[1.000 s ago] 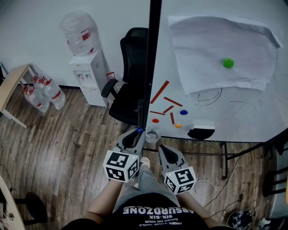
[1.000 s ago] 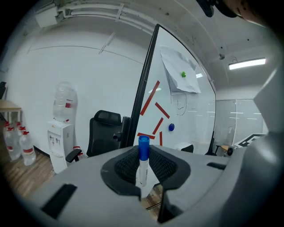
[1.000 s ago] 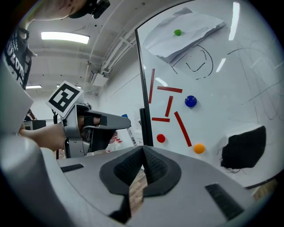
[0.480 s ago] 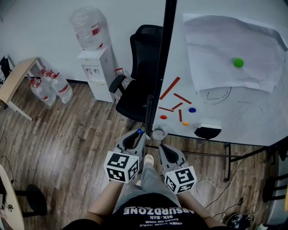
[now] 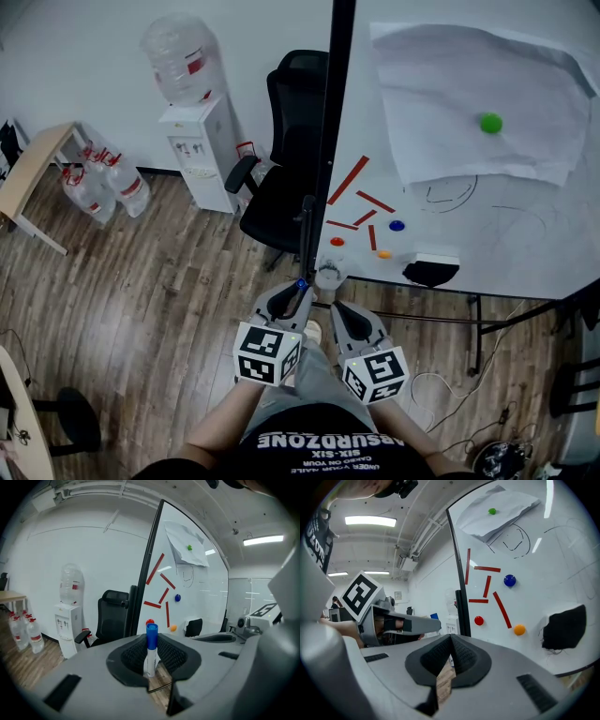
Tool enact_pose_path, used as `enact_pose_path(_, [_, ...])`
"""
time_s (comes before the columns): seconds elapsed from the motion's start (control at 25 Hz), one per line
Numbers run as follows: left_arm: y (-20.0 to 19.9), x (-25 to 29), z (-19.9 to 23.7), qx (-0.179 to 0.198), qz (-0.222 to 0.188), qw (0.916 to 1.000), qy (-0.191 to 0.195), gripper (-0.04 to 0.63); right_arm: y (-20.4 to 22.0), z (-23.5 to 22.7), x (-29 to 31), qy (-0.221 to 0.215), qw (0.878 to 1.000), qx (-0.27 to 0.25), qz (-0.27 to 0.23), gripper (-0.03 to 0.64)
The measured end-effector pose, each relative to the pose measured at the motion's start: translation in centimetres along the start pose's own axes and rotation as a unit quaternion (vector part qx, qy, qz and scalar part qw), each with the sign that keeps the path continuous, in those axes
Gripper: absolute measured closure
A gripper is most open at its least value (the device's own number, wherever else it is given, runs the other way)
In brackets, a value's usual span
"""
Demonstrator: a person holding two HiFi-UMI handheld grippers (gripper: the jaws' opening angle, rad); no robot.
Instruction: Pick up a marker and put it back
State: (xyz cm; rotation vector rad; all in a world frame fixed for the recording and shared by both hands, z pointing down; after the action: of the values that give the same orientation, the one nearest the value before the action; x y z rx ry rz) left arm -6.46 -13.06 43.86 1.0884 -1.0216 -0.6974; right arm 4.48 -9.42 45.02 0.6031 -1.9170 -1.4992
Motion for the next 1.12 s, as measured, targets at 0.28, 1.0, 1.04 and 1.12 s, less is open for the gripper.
enact_pose_path(0.28, [3.1,0.6,-1.3,0.017,0.030,0.9993,0.012,0.523,0.1,0.0,-0.4,0.003,1.000,0.000,-0.001,0.620])
enact_pose_path(1.0, [4.5,0.4,-2.2,0.025,0.047,0.9984,0.019,0.524,0.5,0.3,-1.3,0.004,1.000,0.002,-0.001,0.620])
enact_pose_path(1.04, [4.5,0.4,-2.2,0.025,0.047,0.9984,0.019,0.525,0.6,0.3,-1.4,0.004,1.000,0.002,-0.001,0.620])
enact_pose_path(1.12, [4.5,0.5,-2.3,0.025,0.046,0.9984,0.020,0.524,0.6,0.3,-1.5,0.005,1.000,0.003,-0.002,0.620])
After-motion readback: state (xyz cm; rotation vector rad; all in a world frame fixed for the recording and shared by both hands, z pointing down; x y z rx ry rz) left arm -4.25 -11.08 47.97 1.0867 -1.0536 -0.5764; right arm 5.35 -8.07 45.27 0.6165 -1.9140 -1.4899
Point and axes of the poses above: the fingertips, and each gripper's own axes: x forward along the fingers, z to its left, y out of its underside, the point moved 5 cm from there along -x, backward along the fingers, and after that the axes turned 12 degrees about -y, right-handed, at the moved point
